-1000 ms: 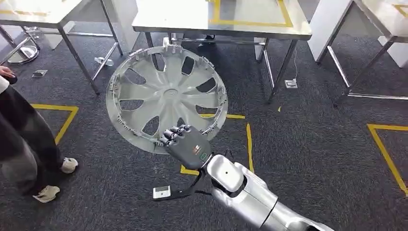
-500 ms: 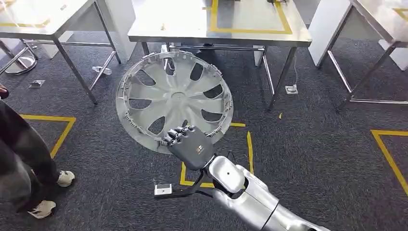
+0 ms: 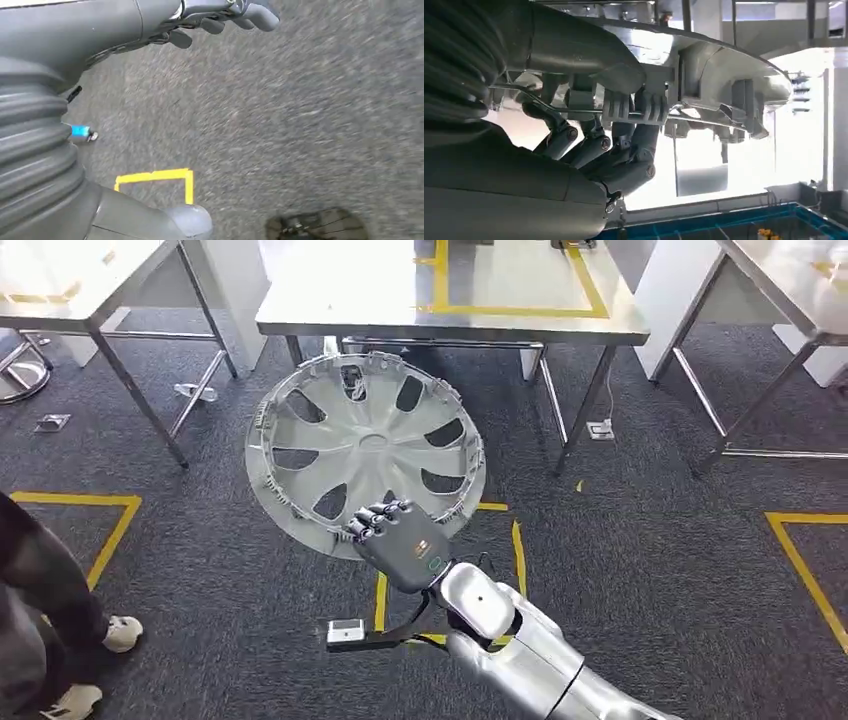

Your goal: Take the parts from the cabinet and place them on the table.

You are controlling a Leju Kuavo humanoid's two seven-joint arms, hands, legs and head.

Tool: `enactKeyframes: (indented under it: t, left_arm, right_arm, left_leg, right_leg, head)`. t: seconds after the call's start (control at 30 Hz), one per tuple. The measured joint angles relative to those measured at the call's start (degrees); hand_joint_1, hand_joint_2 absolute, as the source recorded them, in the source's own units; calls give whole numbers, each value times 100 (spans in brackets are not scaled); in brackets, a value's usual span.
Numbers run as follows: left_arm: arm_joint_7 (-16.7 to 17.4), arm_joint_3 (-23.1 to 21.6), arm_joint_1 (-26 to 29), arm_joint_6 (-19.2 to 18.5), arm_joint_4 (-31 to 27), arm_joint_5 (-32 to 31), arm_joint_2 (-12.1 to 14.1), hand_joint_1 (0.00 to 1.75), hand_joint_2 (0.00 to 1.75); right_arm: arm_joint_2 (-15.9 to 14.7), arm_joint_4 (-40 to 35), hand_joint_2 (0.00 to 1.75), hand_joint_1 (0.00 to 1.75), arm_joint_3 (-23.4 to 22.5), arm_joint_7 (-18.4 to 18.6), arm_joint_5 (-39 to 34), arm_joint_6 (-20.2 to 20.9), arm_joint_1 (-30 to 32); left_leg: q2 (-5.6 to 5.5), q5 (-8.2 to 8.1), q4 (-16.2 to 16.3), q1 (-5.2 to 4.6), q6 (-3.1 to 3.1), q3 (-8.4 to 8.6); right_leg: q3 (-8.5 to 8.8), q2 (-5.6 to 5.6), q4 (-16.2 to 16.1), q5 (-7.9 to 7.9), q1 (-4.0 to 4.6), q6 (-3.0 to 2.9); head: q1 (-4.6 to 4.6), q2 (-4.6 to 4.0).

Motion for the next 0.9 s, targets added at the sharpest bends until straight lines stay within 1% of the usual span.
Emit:
enactKeyframes:
  t: [0.03, 0.07, 0.1, 0.13, 0.17, 0.2, 0.23, 0.27, 0.3, 0.33, 0.37, 0.4, 0.43, 0.47, 0.5, 0.53, 0.57, 0.6, 0.63, 0.67, 0.7, 0.73, 0.77, 0.8, 0.83, 0.87, 0.9]
  left_arm:
    - [-7, 0, -15, 0, 0, 0, 2, 0, 175]
    - [-15, 0, -12, 0, -5, 11, 9, 0, 175]
    - [-33, 0, -12, 0, -5, 11, 2, 0, 175]
    - [-33, 0, -22, 0, -5, 11, 4, 0, 175]
    - [-37, 0, -23, 0, -5, 13, 2, 0, 175]
    - [-37, 0, -29, 0, -2, 13, 2, 0, 175]
    - [-37, 0, -32, 0, -2, 15, 2, 0, 175]
    - [-33, 0, -27, 0, -2, 15, 4, 0, 175]
    - [-26, 0, -19, 0, -2, 15, 4, 0, 175]
    - [-11, 0, -9, 0, -2, 15, 9, 0, 175]
    - [0, 2, -1, 0, 0, 15, 11, 0, 175]
    - [2, 2, -1, 0, -2, 15, 15, 0, 175]
    - [2, 0, -2, 0, -2, 15, 24, 0, 175]
    - [4, 0, 6, 0, 0, 15, 26, 0, 175]
    - [4, 0, 12, 0, 11, 15, 22, 0, 175]
    - [2, 0, -15, 0, 7, 15, 22, 0, 175]
    - [2, 0, -13, 0, 4, 15, 24, 0, 175]
    - [2, 2, -7, 0, 4, 15, 24, 0, 175]
    - [-7, 2, -16, 0, 4, 15, 20, 0, 175]
    - [-13, 0, -15, 0, 2, 15, 17, 0, 175]
    - [-17, 0, -21, 0, 2, 15, 17, 0, 175]
    - [-15, 0, -28, 0, 2, 15, 17, 0, 175]
    - [-17, 0, -28, 0, 2, 15, 17, 0, 175]
    - [-15, 0, -24, 0, 2, 15, 20, 0, 175]
    - [-15, 0, -19, 0, 2, 15, 20, 0, 175]
    - [-15, 0, -15, 0, 2, 15, 20, 0, 175]
    - [-15, 0, -14, 0, 4, 15, 20, 0, 175]
  right_arm:
    - [4, -5, 175, 175, -4, -20, -22, -4, -7]
    - [2, -7, 175, 175, -18, -27, -35, -4, -2]
    - [2, -7, 175, 175, -39, -31, -72, -4, -1]
    - [9, -7, 175, 175, -48, -51, -77, -2, 3]
    - [9, -5, 175, 175, -63, -68, -88, -7, -13]
    - [18, 0, 175, 175, -72, -86, -101, -24, -21]
    - [31, 0, 175, 175, -72, -108, -98, -39, -19]
    - [33, 4, 175, 175, -72, -127, -96, -50, -17]
    - [33, 9, 175, 175, -72, -138, -85, -57, -14]
    - [33, 17, 175, 175, -72, -138, -81, -61, -11]
    - [33, 30, 175, 175, -74, -138, -79, -63, -10]
    - [33, 39, 175, 175, -74, -140, -76, -66, -10]
    - [33, 44, 175, 175, -74, -156, -68, -72, -11]
    - [37, 52, 175, 175, -74, -169, -63, -85, -12]
    - [42, 70, 175, 175, -72, -175, -63, -101, -20]
    - [44, 72, 175, 175, -74, -188, -59, -109, -37]
    - [46, 76, 175, 175, -74, -191, -46, -112, -48]
    - [46, 83, 175, 175, -74, -191, -48, -123, -52]
    - [46, 94, 175, 175, -77, -191, -50, -133, -63]
    - [46, 100, 175, 175, -79, -191, -46, -149, -66]
    - [46, 115, 175, 175, -79, -188, -46, -192, -83]
    - [48, 124, 175, 175, -79, -188, -42, -239, -102]
    - [46, 131, 175, 175, -79, -191, -20, -275, -106]
    - [46, 140, 175, 175, -79, -191, -11, -291, -105]
    - [46, 148, 175, 175, -79, -188, -11, -300, -106]
    - [46, 151, 175, 175, -79, -186, -11, -299, -106]
    - [46, 151, 175, 175, -81, -182, -11, -299, -109]
  left_leg:
    - [77, -46, -24, -5, -37, 26]
    - [100, -15, 64, 0, -67, 78]
    - [126, -16, 54, 0, -108, 137]
    - [73, -84, 102, 10, -142, 102]
    - [-141, -112, 288, 29, -171, 43]
    - [-262, -195, 652, 45, -193, -171]
    - [-304, -345, 1065, 59, -221, -445]
    - [-314, -565, 1485, 67, -248, -742]
    - [-314, -701, 1737, 74, -260, -956]
    - [-314, -672, 1758, 83, -279, -1072]
    - [-314, -511, 1560, 92, -283, -1058]
    - [-314, -216, 1166, 104, -289, -959]
    - [-315, 164, 665, 121, -308, -817]
    - [-320, 575, 200, 146, -324, -704]
    - [-322, 565, 92, 139, -293, -739]
    - [-332, 491, 103, 127, -185, -675]
    - [-338, 543, 108, 126, -162, -686]
    - [-345, 518, 122, 111, -129, -684]
    - [-348, 502, 119, 137, -83, -658]
    - [-348, 485, 107, 143, -46, -622]
    - [-347, 454, 106, 144, 0, -590]
    - [-343, 424, 106, 142, 19, -572]
    - [-341, 391, 106, 138, 29, -552]
    - [-340, 356, 107, 137, 30, -523]
    - [-342, 315, 107, 136, 30, -478]
    - [-349, 265, 106, 133, 25, -409]
    - [-355, 204, 106, 130, 14, -316]
  right_leg:
    - [45, 48, -18, 105, -7, -1]
    - [30, 131, -60, 121, -25, -24]
    - [71, 213, -66, 130, -37, -45]
    - [202, 258, -101, 136, -93, -54]
    - [244, 292, -103, 123, -104, -79]
    - [255, 351, -104, 104, -122, -105]
    - [267, 397, -104, 77, -127, -110]
    - [291, 445, -103, 41, -133, -113]
    - [328, 486, -103, 5, -139, -105]
    - [393, 528, -102, -44, -151, -87]
    - [461, 551, -102, -93, -162, -67]
    - [544, 571, -96, -153, -179, -41]
    - [625, 582, -83, -220, -201, -10]
    - [653, 583, -73, -292, -203, 30]
    - [706, 603, -11, -354, -189, 69]
    - [667, 612, -25, -381, -180, 91]
    - [662, 607, -40, -440, -162, 121]
    - [687, 607, -53, -447, -173, 133]
    - [708, 610, -47, -485, -180, 158]
    - [697, 534, 39, -518, -193, 199]
    - [546, 465, 335, -647, -186, 238]
    - [272, 445, 790, -841, -192, 261]
    - [-24, 435, 1266, -1018, -192, 271]
    - [-301, 433, 1665, -1110, -192, 272]
    - [-486, 433, 1853, -1058, -192, 265]
    - [-528, 433, 1741, -834, -190, 245]
    - [-427, 433, 1356, -461, -182, 209]
  head:
    - [-2, 0]
    - [-6, 0]
    - [-4, 0]
    - [5, 0]
    - [-6, 0]
    - [-17, 0]
    - [-13, 0]
    - [-11, 0]
    - [-15, 0]
    - [-13, 0]
    - [-11, 0]
    - [-13, 0]
    - [-11, 0]
    - [-15, 0]
    - [-33, 0]
    - [-28, 0]
    - [-19, 0]
    - [-22, 0]
    - [-22, 0]
    - [-13, 0]
    - [13, 2]
    - [13, 0]
    - [16, 0]
    - [18, 0]
    - [18, 0]
    - [18, 0]
    - [20, 0]
